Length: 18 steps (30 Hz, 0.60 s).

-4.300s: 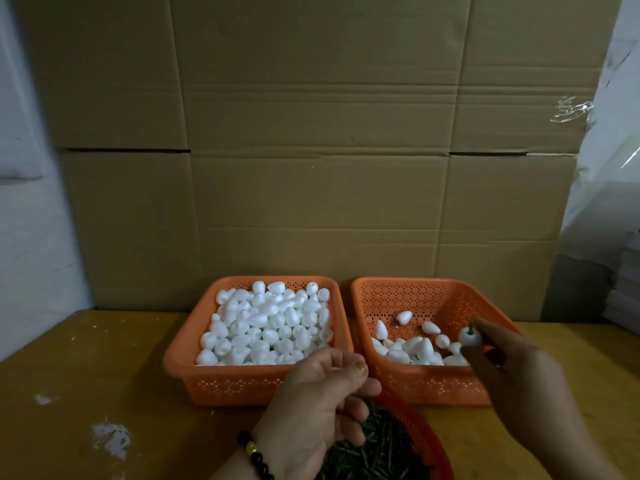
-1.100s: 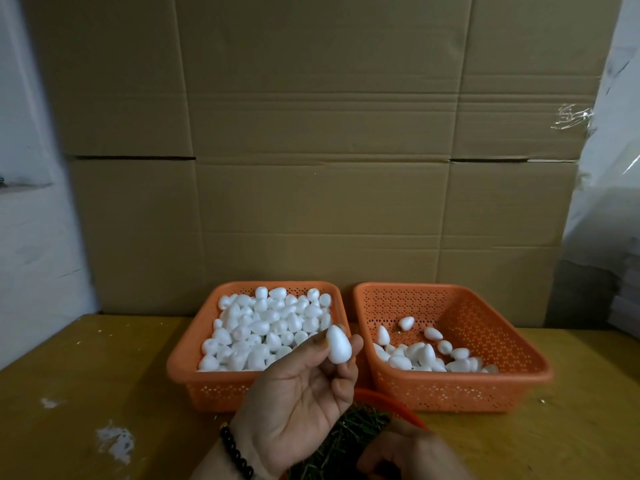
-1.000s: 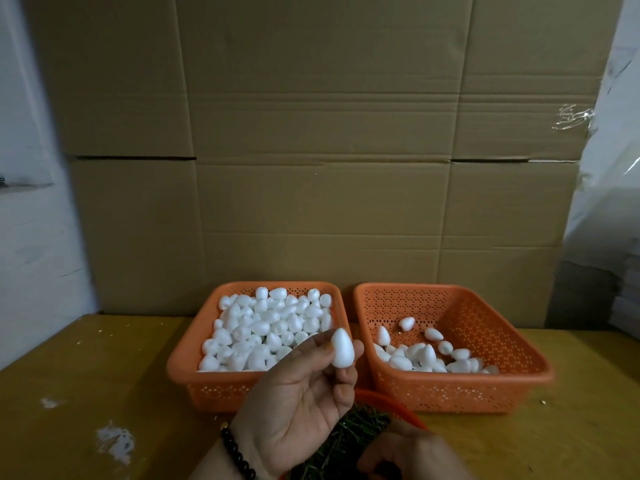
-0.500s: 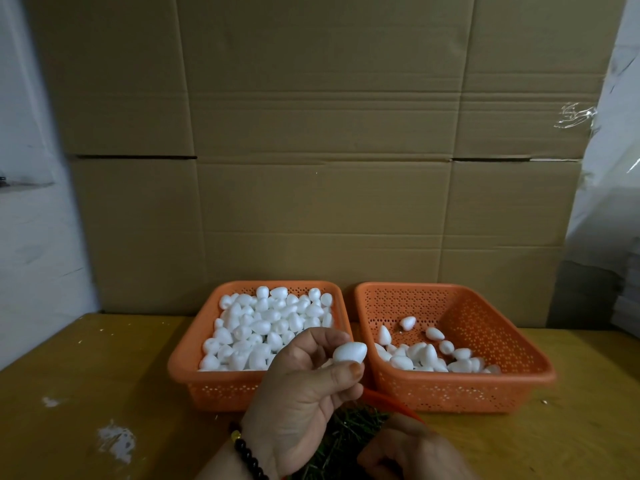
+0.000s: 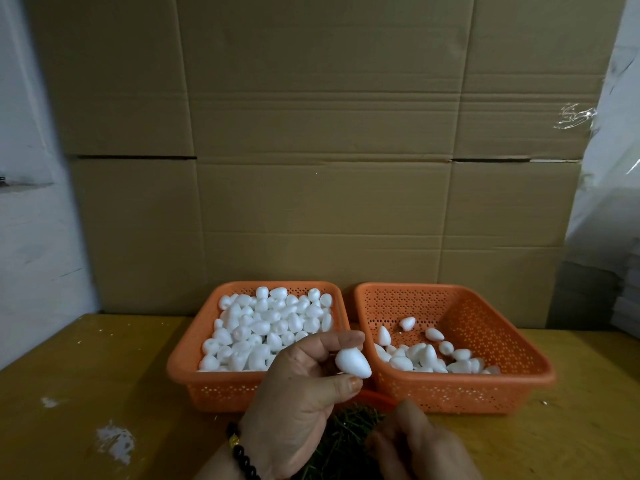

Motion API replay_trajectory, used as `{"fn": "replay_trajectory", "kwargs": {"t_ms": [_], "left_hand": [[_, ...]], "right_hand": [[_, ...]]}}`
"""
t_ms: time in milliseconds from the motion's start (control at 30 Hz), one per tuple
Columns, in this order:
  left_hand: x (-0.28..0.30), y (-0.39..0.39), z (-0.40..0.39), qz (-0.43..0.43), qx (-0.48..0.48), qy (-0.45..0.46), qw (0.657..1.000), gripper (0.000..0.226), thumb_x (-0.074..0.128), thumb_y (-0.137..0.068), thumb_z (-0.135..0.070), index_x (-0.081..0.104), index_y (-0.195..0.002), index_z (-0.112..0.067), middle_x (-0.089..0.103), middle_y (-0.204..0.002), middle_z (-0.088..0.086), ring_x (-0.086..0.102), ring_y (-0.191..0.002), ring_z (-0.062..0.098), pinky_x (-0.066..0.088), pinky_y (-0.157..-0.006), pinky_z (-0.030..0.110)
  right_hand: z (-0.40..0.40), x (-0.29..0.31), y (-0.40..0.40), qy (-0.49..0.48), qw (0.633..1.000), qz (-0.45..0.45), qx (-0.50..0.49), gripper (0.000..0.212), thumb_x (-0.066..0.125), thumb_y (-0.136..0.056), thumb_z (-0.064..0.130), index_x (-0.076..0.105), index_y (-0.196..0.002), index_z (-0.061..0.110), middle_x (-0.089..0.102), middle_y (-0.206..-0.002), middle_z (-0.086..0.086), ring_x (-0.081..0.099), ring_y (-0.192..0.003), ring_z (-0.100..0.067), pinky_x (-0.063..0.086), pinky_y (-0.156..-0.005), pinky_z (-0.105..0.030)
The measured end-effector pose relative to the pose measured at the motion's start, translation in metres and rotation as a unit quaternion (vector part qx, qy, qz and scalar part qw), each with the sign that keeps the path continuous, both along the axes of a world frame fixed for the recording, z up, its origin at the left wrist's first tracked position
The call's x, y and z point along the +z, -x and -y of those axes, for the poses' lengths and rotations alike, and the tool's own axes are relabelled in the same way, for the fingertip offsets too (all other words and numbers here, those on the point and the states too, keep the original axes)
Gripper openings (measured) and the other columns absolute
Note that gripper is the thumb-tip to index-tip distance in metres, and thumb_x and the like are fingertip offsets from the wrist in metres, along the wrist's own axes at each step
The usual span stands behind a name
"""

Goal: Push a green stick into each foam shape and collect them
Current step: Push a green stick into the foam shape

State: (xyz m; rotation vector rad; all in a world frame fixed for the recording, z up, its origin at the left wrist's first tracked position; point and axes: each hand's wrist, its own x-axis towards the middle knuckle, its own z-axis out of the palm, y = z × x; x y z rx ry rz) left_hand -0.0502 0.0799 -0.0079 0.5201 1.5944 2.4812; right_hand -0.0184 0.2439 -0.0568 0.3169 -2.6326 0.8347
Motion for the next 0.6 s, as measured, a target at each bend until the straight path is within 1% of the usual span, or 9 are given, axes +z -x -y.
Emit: {"fn": "replay_trajectory", "kwargs": {"t_ms": [67, 133, 233, 300, 367, 400, 467, 533, 600], "left_hand": [[0.001, -0.001, 0.0, -0.008, -0.001, 0.014, 1.0, 0.042, 0.073, -0.064, 0.014, 0.076, -0.097, -0.013, 0.073, -0.095, 0.004, 0.067, -0.087, 0.009, 0.052, -0.072, 0.021], [0.001, -0.002, -0.001, -0.011, 0.001, 0.02, 1.0, 0.041, 0.069, -0.063, 0.008, 0.075, -0.098, -0.012, 0.073, -0.096, 0.004, 0.067, -0.086, 0.009, 0.053, -0.07, 0.022], [0.002, -0.002, -0.003, 0.002, -0.003, 0.009, 1.0, 0.034, 0.07, -0.063, 0.004, 0.075, -0.094, -0.009, 0.072, -0.095, 0.006, 0.068, -0.084, 0.015, 0.054, -0.068, 0.027], [0.002, -0.002, -0.003, 0.019, -0.013, -0.007, 1.0, 0.029, 0.071, -0.066, 0.001, 0.074, -0.094, -0.005, 0.071, -0.091, 0.012, 0.068, -0.081, 0.021, 0.056, -0.066, 0.029], [0.003, -0.002, -0.003, 0.027, -0.023, -0.017, 0.999, 0.027, 0.072, -0.069, -0.005, 0.073, -0.096, -0.003, 0.069, -0.087, 0.015, 0.068, -0.08, 0.023, 0.056, -0.064, 0.03], [0.004, -0.002, -0.002, 0.029, -0.024, -0.019, 0.999, 0.028, 0.072, -0.069, -0.009, 0.073, -0.097, -0.004, 0.069, -0.087, 0.015, 0.067, -0.079, 0.023, 0.056, -0.064, 0.031], [0.005, -0.002, -0.003, 0.03, -0.023, -0.02, 0.999, 0.03, 0.072, -0.071, -0.015, 0.074, -0.099, -0.006, 0.068, -0.089, 0.015, 0.066, -0.078, 0.021, 0.056, -0.064, 0.03], [0.005, -0.002, -0.003, 0.03, -0.018, -0.019, 0.999, 0.024, 0.072, -0.08, -0.018, 0.074, -0.102, -0.01, 0.069, -0.092, 0.014, 0.064, -0.075, 0.018, 0.054, -0.061, 0.029], [0.005, -0.002, -0.003, 0.037, -0.017, -0.028, 0.999, 0.025, 0.062, -0.082, -0.018, 0.073, -0.105, -0.012, 0.07, -0.093, 0.016, 0.063, -0.072, 0.016, 0.052, -0.059, 0.027]], "right_hand": [[-0.001, 0.002, -0.001, 0.009, 1.0, -0.001, 0.011, 0.012, 0.065, -0.082, 0.034, 0.054, -0.085, 0.031, 0.064, -0.071, 0.012, 0.062, -0.077, 0.003, 0.043, -0.077, -0.007], [-0.001, 0.003, -0.001, 0.028, 0.999, -0.004, 0.015, 0.013, 0.064, -0.084, 0.033, 0.058, -0.093, 0.026, 0.068, -0.077, 0.009, 0.064, -0.079, 0.001, 0.043, -0.078, -0.006], [-0.002, 0.005, -0.001, 0.05, 0.999, -0.008, 0.021, 0.015, 0.067, -0.083, 0.03, 0.058, -0.095, 0.025, 0.069, -0.072, 0.012, 0.064, -0.074, 0.005, 0.042, -0.076, -0.004], [-0.002, 0.005, -0.001, 0.068, 0.997, -0.012, 0.038, 0.019, 0.073, -0.081, 0.024, 0.059, -0.094, 0.022, 0.068, -0.071, 0.02, 0.063, -0.067, 0.008, 0.043, -0.071, -0.003], [-0.002, 0.006, -0.002, 0.031, 0.997, -0.059, 0.031, 0.024, 0.082, -0.07, 0.019, 0.061, -0.083, 0.02, 0.064, -0.06, 0.025, 0.06, -0.059, 0.012, 0.033, -0.077, 0.008], [-0.001, 0.008, -0.003, -0.005, 0.996, -0.09, 0.019, 0.031, 0.088, -0.061, 0.017, 0.06, -0.074, 0.02, 0.059, -0.052, 0.025, 0.058, -0.057, 0.015, 0.021, -0.082, 0.013], [0.002, 0.012, -0.006, -0.048, 0.992, -0.121, 0.0, 0.044, 0.094, -0.045, 0.016, 0.056, -0.065, 0.023, 0.052, -0.046, 0.029, 0.055, -0.054, 0.017, 0.003, -0.086, 0.015], [0.005, 0.012, -0.008, -0.052, 0.991, -0.124, 0.012, 0.047, 0.096, -0.043, 0.017, 0.054, -0.064, 0.025, 0.051, -0.045, 0.027, 0.054, -0.054, 0.017, 0.005, -0.085, 0.016], [0.005, 0.013, -0.007, -0.066, 0.988, -0.139, 0.006, 0.048, 0.096, -0.04, 0.019, 0.054, -0.062, 0.025, 0.052, -0.042, 0.018, 0.055, -0.057, 0.014, 0.002, -0.087, 0.015]]}}
